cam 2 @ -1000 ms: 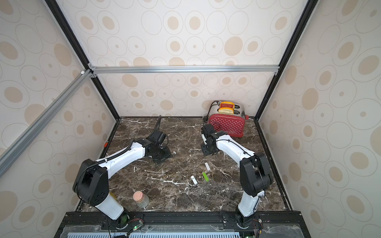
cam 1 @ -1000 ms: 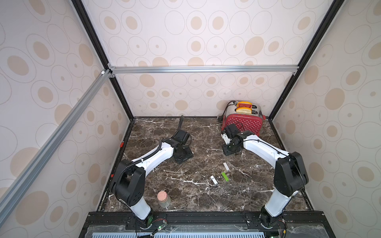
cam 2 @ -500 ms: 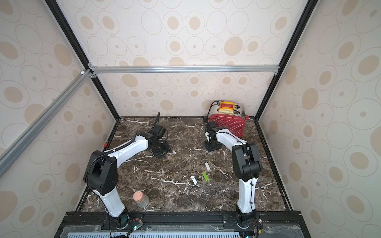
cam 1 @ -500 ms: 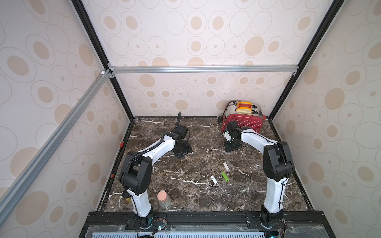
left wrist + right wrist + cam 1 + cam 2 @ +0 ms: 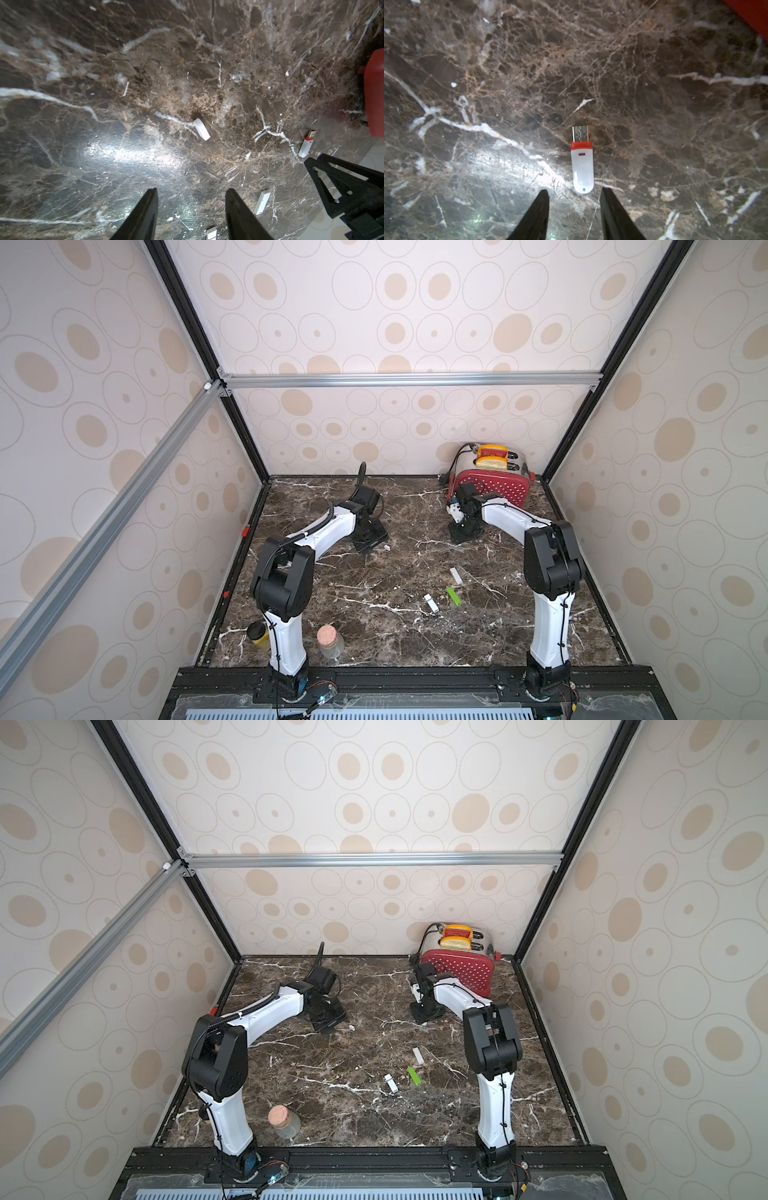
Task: Close the usb drive cover
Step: Pick up the USB drive from the center of the board.
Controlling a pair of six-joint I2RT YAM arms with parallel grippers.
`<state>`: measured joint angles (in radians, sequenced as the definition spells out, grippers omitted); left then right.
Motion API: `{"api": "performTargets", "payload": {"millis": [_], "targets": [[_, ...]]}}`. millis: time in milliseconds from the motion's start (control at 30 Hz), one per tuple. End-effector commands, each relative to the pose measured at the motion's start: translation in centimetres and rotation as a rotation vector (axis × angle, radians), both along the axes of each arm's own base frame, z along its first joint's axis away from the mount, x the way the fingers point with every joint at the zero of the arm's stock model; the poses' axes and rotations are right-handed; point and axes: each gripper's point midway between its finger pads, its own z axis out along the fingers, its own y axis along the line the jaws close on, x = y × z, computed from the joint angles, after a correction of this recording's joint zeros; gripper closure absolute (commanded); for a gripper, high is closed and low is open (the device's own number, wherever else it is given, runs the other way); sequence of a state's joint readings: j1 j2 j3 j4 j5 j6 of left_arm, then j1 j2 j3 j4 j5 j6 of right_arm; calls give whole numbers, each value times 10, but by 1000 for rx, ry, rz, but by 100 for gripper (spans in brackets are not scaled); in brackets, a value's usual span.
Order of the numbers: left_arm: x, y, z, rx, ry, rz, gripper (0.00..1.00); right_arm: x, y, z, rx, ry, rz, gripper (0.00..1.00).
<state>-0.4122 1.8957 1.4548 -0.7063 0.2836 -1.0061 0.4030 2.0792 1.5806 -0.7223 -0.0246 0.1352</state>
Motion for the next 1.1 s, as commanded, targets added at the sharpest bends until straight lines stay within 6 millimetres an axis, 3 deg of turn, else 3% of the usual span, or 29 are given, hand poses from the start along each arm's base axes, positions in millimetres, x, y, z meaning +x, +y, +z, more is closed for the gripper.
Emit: {"api": "performTargets", "payload": {"millis": [0,333,900,1067], "targets": [[4,3,1,12,22,16,46,-2,-4,-14,-23,42,1,56],[6,1,-3,9,31,17,47,-6,-8,-24,-28,66,-8,57],[11,-4,-27,6,90,46,47,-31,-8,-41,5,122,-31,83],[11,-6,-34,9,129,63,47,-33,-1,-36,12,112,-14,89]]}}
